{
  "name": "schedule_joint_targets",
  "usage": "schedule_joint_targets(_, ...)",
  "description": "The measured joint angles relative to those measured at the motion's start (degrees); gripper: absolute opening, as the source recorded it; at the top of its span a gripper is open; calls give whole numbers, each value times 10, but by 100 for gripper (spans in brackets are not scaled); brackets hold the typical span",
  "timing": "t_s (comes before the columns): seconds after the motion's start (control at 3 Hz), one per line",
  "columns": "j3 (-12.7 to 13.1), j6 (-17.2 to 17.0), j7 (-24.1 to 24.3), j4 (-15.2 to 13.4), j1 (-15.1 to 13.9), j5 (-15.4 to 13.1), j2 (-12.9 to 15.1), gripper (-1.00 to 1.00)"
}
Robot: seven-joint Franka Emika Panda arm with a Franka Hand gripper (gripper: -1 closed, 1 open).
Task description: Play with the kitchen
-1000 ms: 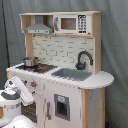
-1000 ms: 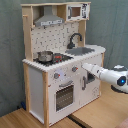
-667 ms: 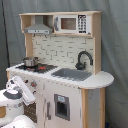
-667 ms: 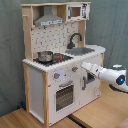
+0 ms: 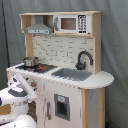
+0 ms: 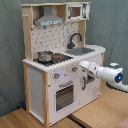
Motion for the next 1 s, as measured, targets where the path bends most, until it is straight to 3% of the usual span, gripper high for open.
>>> schedule_joint_targets(0.33, 20, 17, 48, 18, -25, 8, -1, 100)
schedule_joint_targets(0.67, 50, 17, 68, 19, -27, 53, -1, 100)
schedule_joint_targets(1.0, 55, 17, 72, 50, -64, 90, -1, 100)
